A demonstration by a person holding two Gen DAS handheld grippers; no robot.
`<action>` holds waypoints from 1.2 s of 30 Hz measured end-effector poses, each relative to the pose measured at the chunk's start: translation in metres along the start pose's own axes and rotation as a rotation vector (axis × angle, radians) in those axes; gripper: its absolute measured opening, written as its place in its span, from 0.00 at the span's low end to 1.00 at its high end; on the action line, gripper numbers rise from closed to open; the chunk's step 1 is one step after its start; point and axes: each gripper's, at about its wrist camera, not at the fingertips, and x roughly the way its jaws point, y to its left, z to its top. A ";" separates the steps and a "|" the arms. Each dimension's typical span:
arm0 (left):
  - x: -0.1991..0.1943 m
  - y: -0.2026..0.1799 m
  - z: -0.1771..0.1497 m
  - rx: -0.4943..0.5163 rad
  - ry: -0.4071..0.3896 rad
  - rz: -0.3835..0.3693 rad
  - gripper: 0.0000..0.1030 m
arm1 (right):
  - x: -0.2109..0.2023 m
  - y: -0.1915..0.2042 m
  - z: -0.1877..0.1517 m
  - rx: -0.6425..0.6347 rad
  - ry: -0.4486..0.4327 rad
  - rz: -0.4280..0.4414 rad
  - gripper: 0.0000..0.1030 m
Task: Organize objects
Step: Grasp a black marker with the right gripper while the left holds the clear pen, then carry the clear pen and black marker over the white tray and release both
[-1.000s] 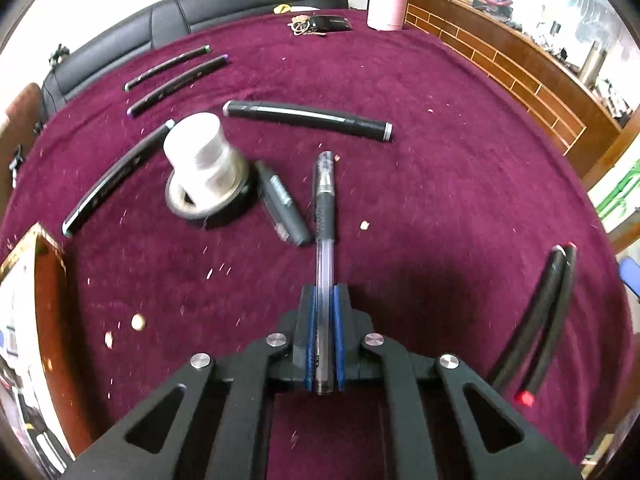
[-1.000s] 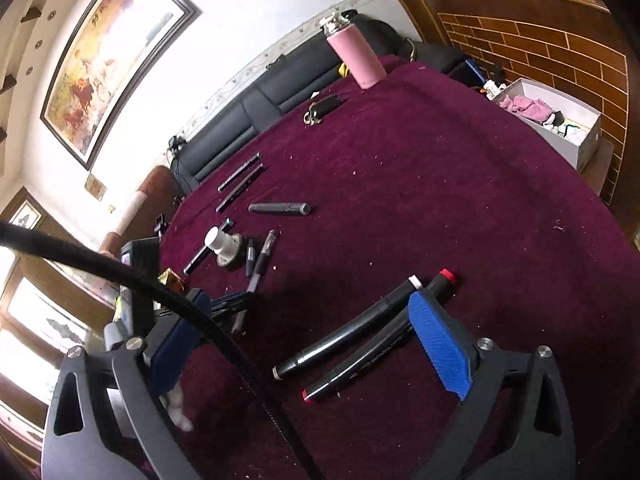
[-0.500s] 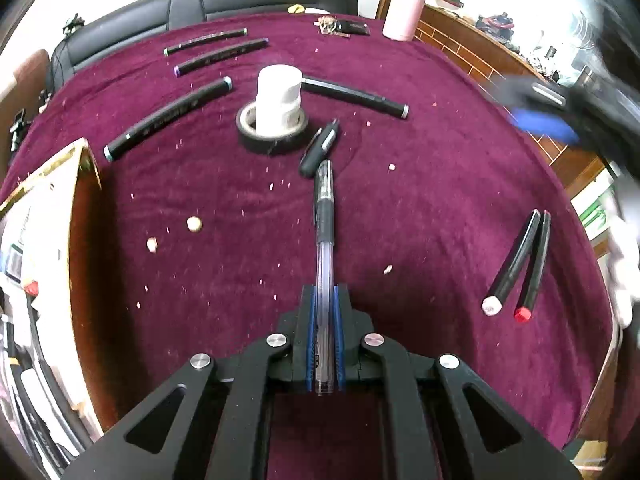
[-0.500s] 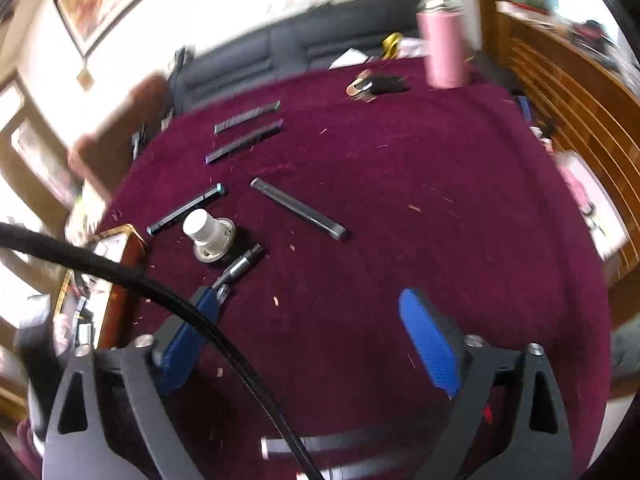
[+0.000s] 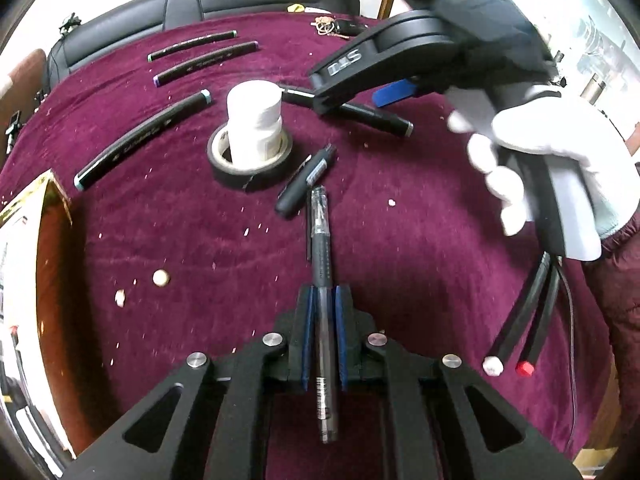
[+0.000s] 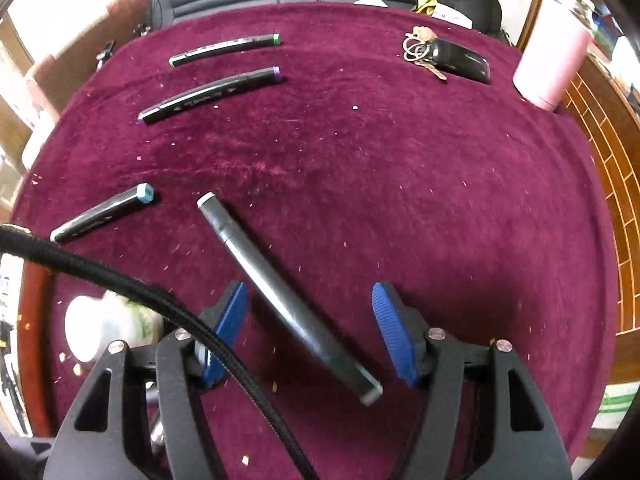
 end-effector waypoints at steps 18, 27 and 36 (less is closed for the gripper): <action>-0.046 0.017 -0.024 -0.044 -0.109 -0.110 0.06 | -0.046 0.005 -0.060 0.062 -0.034 0.120 0.12; -0.085 0.036 -0.052 -0.102 -0.174 -0.121 0.07 | -0.068 -0.007 -0.127 0.275 -0.017 0.548 0.12; -0.135 0.083 -0.081 -0.194 -0.254 -0.094 0.07 | -0.093 0.057 -0.145 0.278 -0.033 0.810 0.13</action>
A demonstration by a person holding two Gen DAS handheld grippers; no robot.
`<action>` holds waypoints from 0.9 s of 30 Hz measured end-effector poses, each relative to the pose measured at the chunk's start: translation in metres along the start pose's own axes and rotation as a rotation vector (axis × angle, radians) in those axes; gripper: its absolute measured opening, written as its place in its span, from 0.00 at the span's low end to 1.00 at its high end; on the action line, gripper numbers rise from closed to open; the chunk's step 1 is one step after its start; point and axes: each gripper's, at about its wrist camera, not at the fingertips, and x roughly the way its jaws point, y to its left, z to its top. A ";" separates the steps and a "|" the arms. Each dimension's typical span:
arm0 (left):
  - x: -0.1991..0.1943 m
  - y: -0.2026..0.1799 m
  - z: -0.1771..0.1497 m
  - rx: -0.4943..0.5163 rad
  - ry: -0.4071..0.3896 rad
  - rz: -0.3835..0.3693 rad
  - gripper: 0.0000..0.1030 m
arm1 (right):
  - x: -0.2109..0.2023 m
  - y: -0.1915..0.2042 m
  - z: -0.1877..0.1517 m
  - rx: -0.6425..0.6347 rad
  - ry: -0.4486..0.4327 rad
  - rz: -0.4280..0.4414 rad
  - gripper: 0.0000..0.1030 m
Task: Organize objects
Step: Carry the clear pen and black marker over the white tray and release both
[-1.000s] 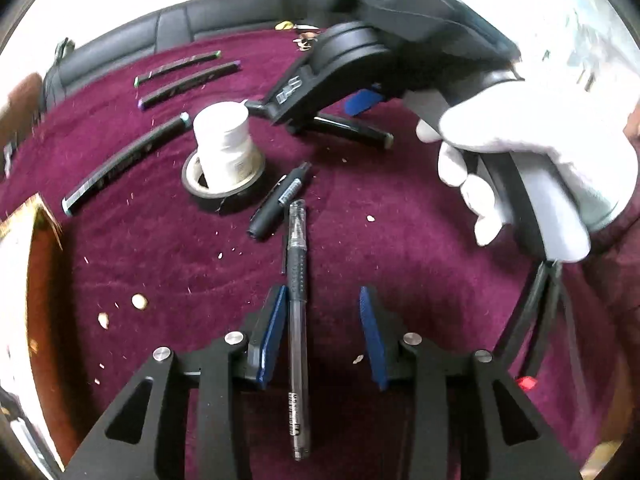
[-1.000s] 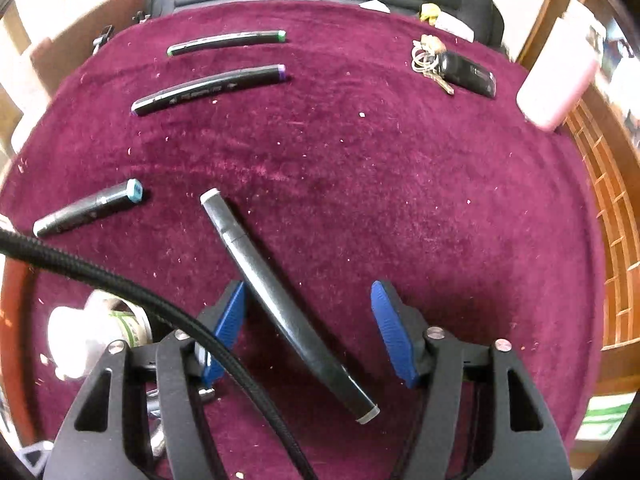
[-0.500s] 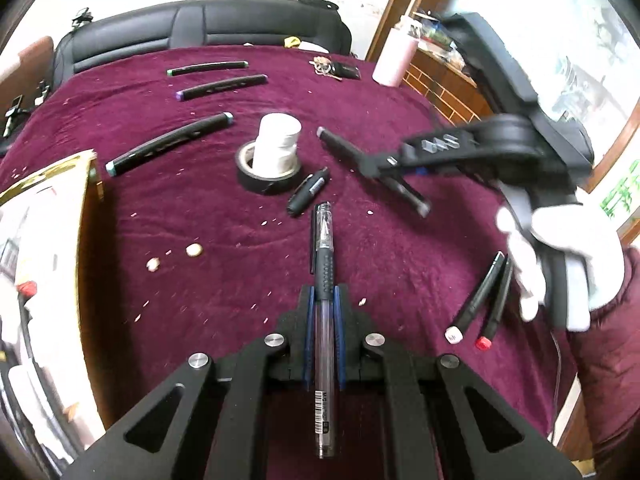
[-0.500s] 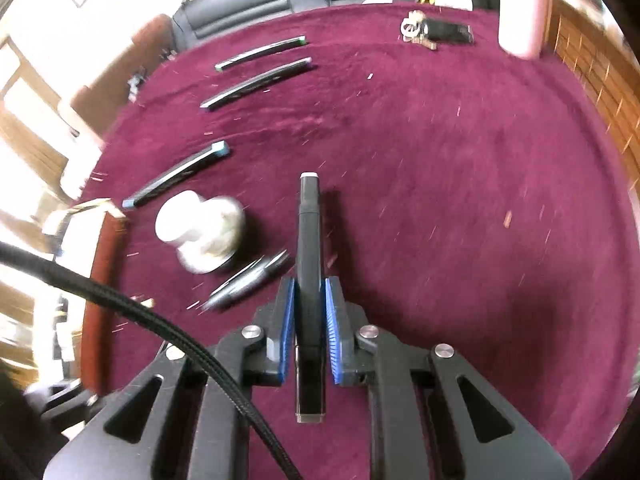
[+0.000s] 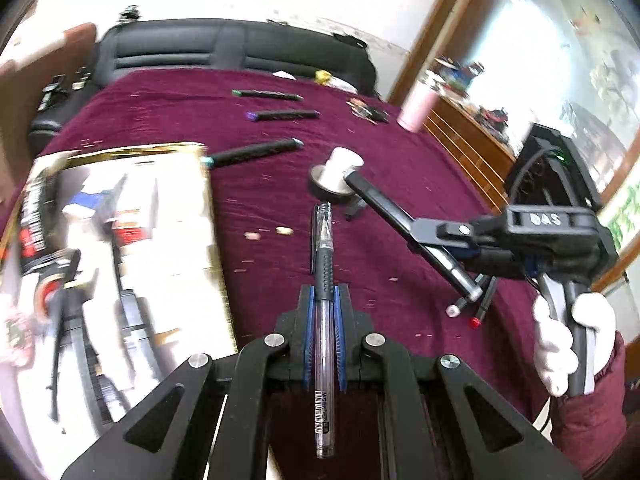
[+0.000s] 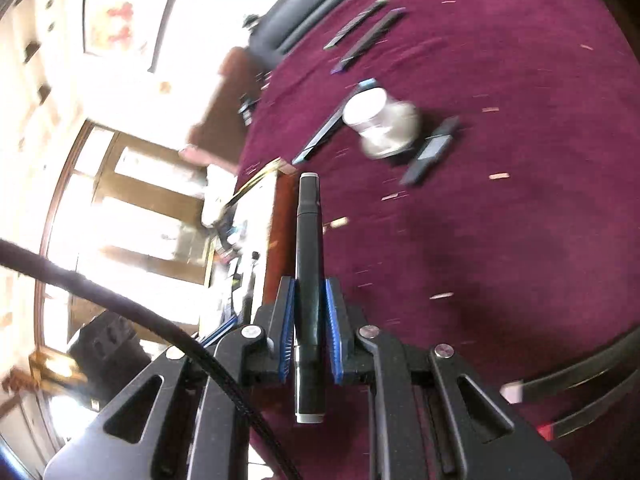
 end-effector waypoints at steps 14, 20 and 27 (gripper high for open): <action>-0.065 0.160 -0.042 -0.291 -0.045 0.188 0.07 | 0.156 0.106 -0.043 -0.123 0.216 0.023 0.13; -0.065 0.194 -0.055 -0.327 -0.016 0.204 0.07 | 0.200 0.124 -0.057 -0.155 0.260 -0.035 0.13; -0.063 0.206 -0.059 -0.326 -0.022 0.184 0.07 | 0.209 0.134 -0.074 -0.226 0.252 -0.136 0.13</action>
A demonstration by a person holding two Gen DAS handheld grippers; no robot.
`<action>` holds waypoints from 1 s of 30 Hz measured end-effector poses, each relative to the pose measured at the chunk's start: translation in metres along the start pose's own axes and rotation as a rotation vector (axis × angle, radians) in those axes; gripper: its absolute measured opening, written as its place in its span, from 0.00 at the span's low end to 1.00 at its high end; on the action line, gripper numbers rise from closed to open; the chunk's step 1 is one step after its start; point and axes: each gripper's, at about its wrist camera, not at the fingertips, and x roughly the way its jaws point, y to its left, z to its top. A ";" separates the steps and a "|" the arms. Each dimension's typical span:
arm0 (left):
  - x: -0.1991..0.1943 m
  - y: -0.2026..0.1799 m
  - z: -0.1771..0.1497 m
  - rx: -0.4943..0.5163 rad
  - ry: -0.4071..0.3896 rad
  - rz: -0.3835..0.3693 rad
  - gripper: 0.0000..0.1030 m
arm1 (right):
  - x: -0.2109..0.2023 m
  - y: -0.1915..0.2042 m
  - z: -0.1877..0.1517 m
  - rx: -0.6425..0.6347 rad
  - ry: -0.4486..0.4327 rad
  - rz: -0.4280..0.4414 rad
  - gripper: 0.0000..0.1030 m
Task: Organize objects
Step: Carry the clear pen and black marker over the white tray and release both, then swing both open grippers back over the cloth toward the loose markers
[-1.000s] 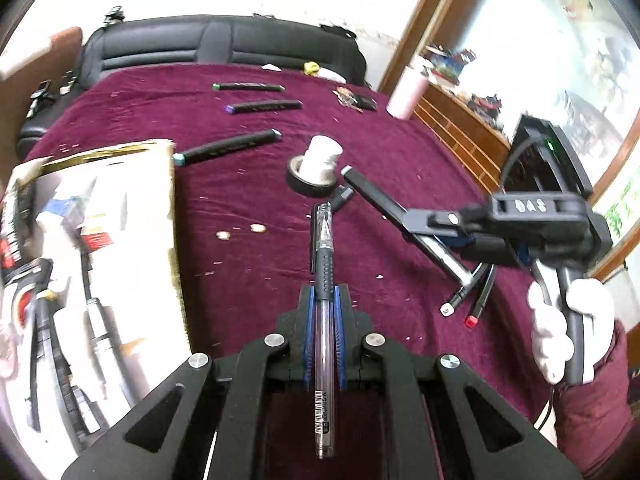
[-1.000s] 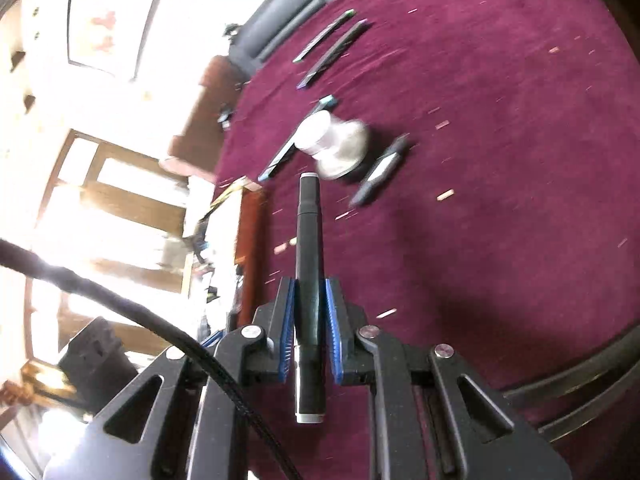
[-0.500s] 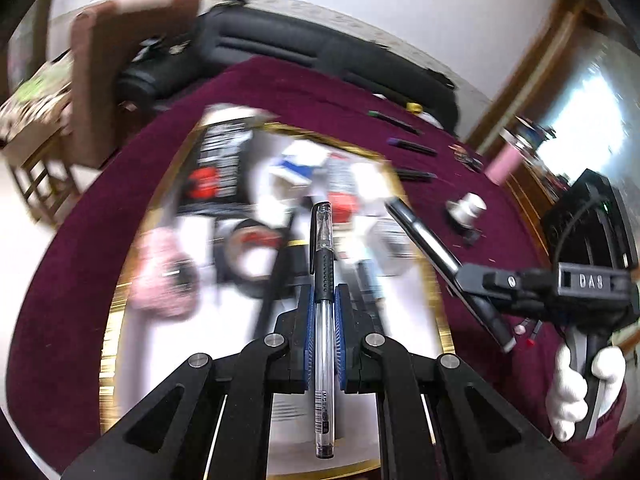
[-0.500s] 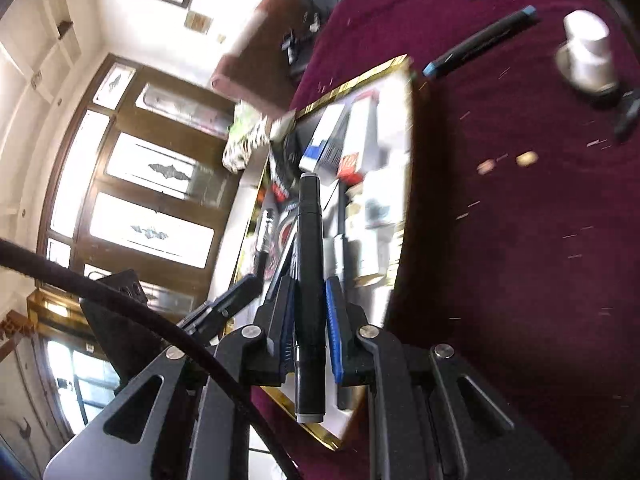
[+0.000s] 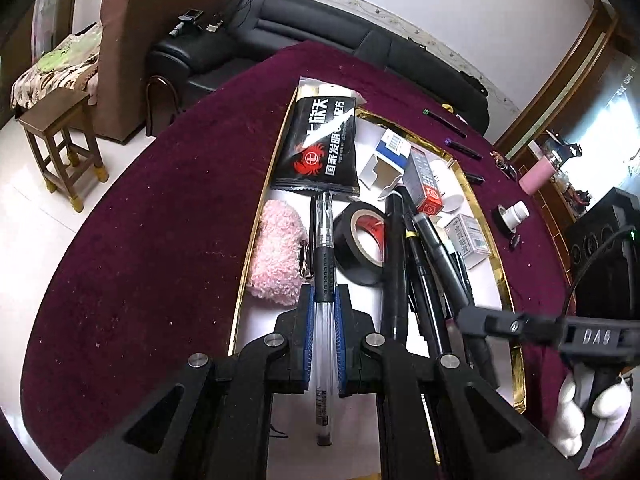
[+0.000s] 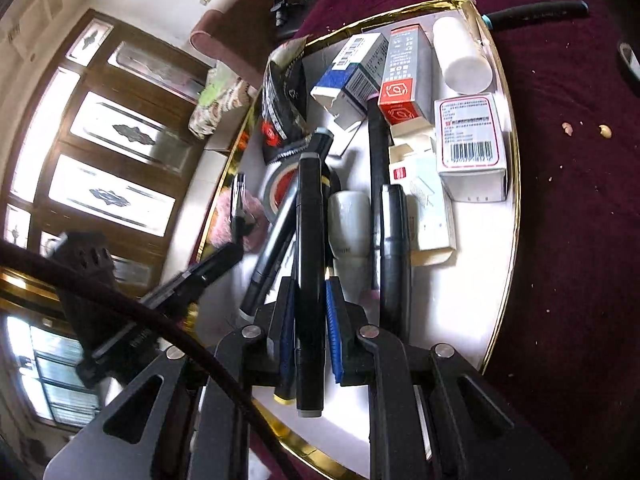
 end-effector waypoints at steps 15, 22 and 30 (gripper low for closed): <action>-0.012 -0.024 -0.001 0.076 -0.062 0.015 0.65 | -0.010 0.065 -0.011 -0.261 -0.177 -0.316 0.45; -0.030 -0.042 0.000 0.087 -0.099 0.012 0.65 | -0.048 0.066 -0.029 -0.349 -0.325 -0.465 0.52; -0.038 -0.096 -0.003 0.184 -0.104 -0.001 0.65 | -0.092 0.046 -0.052 -0.370 -0.435 -0.583 0.58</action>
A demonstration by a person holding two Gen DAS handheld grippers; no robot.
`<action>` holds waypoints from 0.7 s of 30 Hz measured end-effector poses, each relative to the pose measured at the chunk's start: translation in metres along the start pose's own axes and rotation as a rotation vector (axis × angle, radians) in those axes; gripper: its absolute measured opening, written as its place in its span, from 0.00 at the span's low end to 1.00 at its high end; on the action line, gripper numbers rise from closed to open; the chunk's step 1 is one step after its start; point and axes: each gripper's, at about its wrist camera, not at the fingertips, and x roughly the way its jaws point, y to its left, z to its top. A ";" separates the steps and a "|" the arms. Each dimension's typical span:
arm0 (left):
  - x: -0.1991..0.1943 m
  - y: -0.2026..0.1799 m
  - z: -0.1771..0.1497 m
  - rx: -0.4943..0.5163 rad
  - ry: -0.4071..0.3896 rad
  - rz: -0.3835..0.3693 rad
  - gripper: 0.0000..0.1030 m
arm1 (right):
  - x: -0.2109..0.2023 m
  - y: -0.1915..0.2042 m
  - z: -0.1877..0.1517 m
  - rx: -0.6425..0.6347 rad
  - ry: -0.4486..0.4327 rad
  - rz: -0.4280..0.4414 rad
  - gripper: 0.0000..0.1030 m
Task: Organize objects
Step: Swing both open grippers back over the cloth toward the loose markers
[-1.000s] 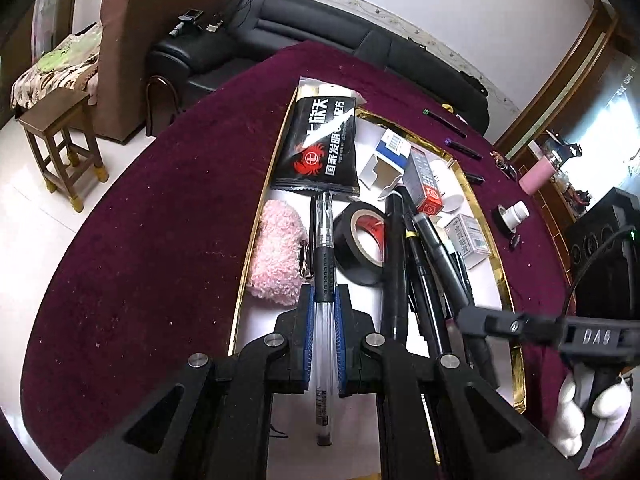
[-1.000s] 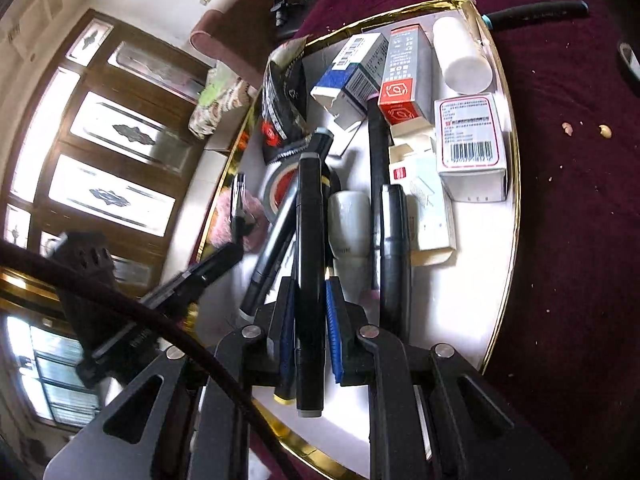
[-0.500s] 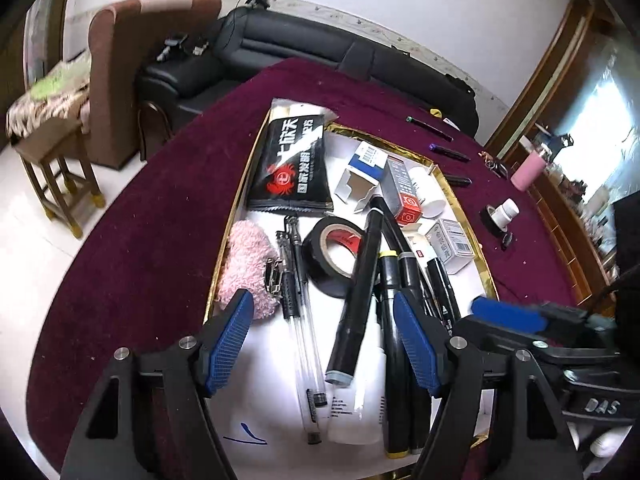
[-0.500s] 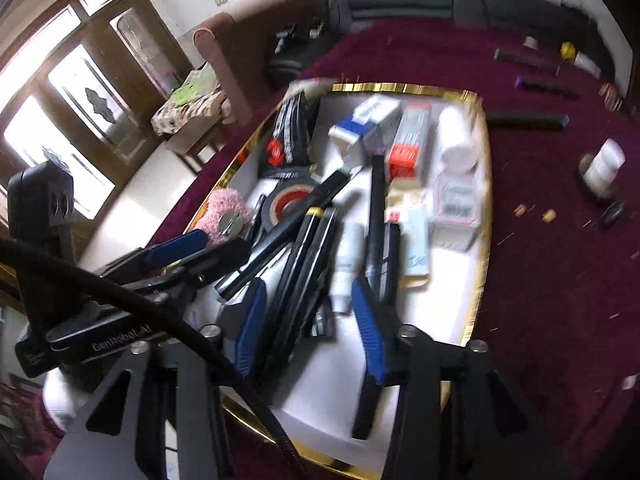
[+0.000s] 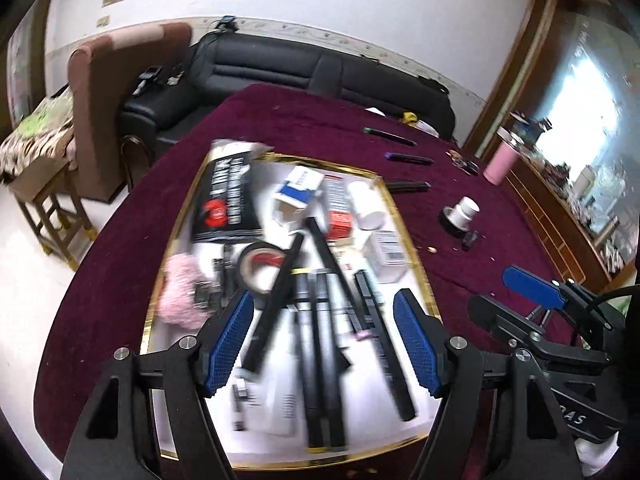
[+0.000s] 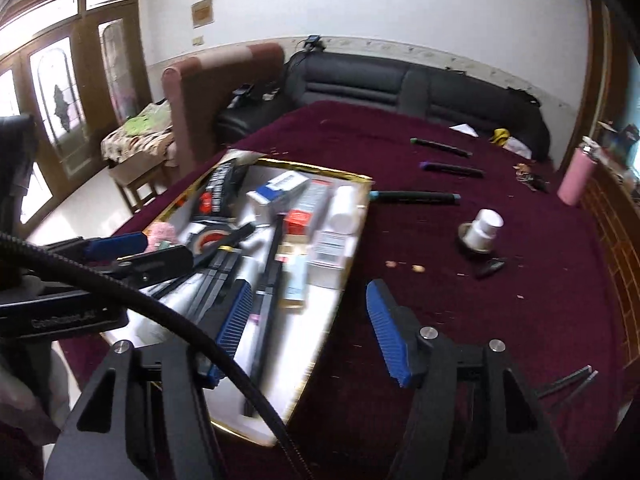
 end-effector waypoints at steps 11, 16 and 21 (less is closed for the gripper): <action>0.033 -0.102 0.007 0.178 0.066 -0.043 0.64 | -0.016 -0.094 -0.028 0.129 0.006 -0.130 0.57; 0.051 -0.148 0.011 0.254 0.096 -0.068 0.64 | -0.024 -0.136 -0.043 0.195 0.016 -0.194 0.57; 0.075 -0.190 0.014 0.307 0.138 -0.092 0.64 | -0.029 -0.176 -0.056 0.257 0.032 -0.240 0.57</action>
